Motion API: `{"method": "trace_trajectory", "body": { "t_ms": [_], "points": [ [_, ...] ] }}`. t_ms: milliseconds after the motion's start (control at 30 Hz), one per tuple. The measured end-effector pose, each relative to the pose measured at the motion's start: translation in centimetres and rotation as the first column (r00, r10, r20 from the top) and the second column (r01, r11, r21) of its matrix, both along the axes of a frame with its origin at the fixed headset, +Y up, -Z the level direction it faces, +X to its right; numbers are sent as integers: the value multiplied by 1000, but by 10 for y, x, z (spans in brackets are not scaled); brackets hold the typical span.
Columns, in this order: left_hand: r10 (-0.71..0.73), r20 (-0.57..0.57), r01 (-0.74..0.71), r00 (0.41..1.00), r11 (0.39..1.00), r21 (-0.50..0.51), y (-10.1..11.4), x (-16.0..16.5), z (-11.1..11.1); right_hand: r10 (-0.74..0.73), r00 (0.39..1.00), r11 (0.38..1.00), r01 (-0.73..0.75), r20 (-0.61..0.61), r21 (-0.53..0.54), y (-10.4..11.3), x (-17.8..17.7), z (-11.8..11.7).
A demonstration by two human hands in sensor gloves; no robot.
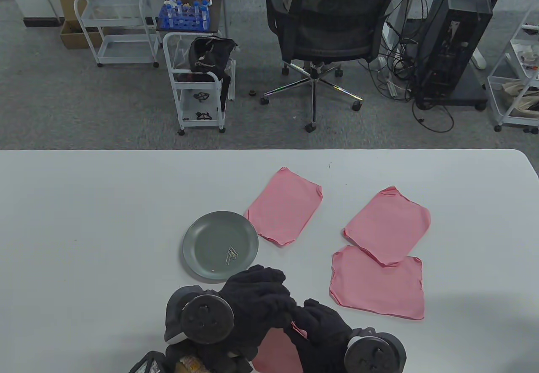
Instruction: Pinch and push to attach paper clips
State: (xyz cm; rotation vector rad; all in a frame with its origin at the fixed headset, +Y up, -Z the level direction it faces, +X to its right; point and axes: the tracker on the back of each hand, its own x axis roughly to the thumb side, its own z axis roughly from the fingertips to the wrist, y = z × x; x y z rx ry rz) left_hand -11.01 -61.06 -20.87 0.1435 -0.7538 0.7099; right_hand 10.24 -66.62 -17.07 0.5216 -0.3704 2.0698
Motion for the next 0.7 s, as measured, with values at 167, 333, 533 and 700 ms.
{"method": "trace_trajectory", "body": {
  "t_ms": [167, 333, 533, 700],
  "points": [
    [-24, -1, 24, 1000, 1000, -16, -4, 3, -2, -72, 997, 995, 70, -19, -77, -7, 0, -5],
    [-140, -44, 140, 989, 990, 8, -10, 7, -2, -119, 993, 979, 114, -19, -171, -19, 1, -15],
    [-141, 41, 142, 989, 990, -3, -9, 10, -3, -169, 986, 962, 163, -9, -218, -18, 8, -18],
    [-260, -34, 262, 965, 949, 174, -4, 15, 8, -167, 986, 966, 165, 3, -197, -20, 6, -16]
  ]
}}
